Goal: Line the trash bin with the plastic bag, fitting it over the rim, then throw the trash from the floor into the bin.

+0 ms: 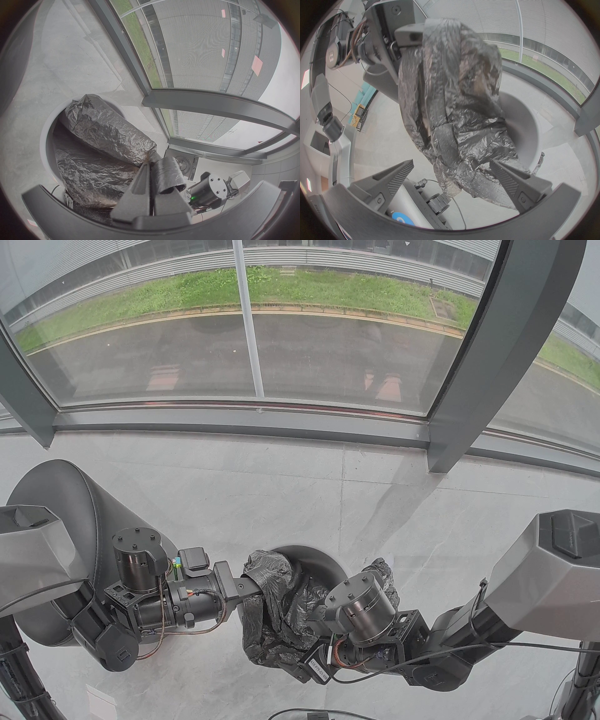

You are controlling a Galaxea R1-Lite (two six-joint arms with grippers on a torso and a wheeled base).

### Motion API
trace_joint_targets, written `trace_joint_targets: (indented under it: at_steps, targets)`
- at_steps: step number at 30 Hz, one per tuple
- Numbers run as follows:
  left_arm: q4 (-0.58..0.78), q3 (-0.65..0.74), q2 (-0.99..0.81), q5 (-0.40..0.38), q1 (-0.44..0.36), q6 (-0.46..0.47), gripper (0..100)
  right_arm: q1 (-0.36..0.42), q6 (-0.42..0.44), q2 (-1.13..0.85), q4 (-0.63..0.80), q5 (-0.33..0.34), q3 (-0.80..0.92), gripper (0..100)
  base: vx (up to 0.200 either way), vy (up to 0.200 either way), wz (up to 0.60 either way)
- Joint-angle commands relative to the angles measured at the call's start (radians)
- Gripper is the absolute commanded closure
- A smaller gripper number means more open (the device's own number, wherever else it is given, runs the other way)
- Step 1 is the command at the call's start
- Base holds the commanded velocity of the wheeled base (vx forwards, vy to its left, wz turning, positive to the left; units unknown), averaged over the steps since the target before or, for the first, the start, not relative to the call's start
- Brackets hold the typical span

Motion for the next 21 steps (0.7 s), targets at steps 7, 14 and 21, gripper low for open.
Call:
trace_joint_targets:
  at_steps: [7,14,21]
  targets:
    - [0.000,0.002,0.000,0.000,0.000,0.000,100,-0.010,0.000,0.065,-0.017,-0.053,0.007,0,0.000,0.000,0.00]
    - [0.000,0.008,-0.003,0.000,0.000,0.000,100,-0.031,-0.003,0.088,-0.080,-0.057,0.033,0,0.000,0.000,0.00]
    - [-0.001,0.008,0.001,0.000,0.000,0.000,100,-0.037,-0.001,0.074,-0.084,-0.069,0.076,0,0.000,0.000,0.00]
